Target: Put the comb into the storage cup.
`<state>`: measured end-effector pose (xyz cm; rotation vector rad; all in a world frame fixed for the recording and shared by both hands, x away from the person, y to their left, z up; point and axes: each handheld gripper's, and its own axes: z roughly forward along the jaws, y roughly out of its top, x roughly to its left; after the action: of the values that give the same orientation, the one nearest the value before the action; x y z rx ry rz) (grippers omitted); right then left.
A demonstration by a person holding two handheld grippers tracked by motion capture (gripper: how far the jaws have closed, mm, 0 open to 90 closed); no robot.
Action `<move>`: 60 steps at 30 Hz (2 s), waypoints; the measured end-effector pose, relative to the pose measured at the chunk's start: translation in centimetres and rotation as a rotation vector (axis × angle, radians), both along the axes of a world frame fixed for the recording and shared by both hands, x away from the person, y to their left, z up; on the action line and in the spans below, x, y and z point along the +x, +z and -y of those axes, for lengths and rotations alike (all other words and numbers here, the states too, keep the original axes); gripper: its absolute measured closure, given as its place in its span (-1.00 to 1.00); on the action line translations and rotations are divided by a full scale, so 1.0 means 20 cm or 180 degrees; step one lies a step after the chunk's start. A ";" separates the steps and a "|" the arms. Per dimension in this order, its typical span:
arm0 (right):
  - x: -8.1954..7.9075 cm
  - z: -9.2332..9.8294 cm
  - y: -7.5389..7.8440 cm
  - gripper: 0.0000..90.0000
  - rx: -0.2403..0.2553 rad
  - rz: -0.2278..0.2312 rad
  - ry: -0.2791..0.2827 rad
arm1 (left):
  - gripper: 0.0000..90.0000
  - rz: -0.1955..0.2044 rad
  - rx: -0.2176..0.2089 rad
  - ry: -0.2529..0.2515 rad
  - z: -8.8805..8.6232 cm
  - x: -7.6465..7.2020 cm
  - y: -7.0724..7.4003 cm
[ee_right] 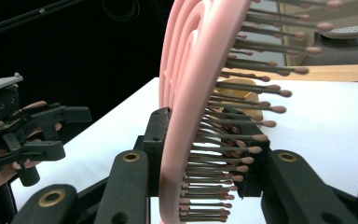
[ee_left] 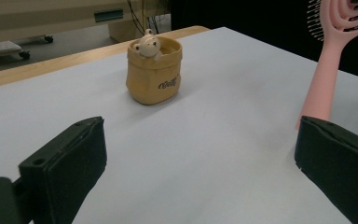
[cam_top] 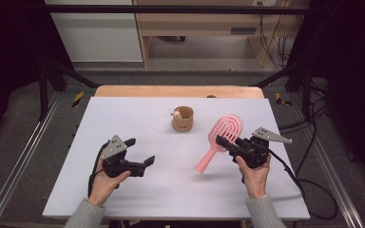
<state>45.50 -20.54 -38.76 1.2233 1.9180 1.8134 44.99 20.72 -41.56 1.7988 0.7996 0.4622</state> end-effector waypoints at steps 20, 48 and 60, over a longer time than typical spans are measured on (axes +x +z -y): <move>0.03 -0.01 0.07 0.42 -0.0120 0.0117 -0.0029 | -0.95 0.0077 0.0036 0.0293 -0.20 -0.02 -0.07; 0.14 -0.08 0.21 0.42 -0.0231 0.0256 -0.0056 | -0.95 0.0080 0.0048 0.0530 -0.34 -0.02 -0.13; 0.22 -0.15 0.27 0.42 -0.0356 0.0271 -0.0080 | -0.95 0.0057 0.0057 0.0534 -0.35 -0.01 -0.14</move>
<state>49.88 -17.50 -33.38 1.1110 1.9203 1.6928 44.72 27.78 -44.31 1.7490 0.9408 0.5956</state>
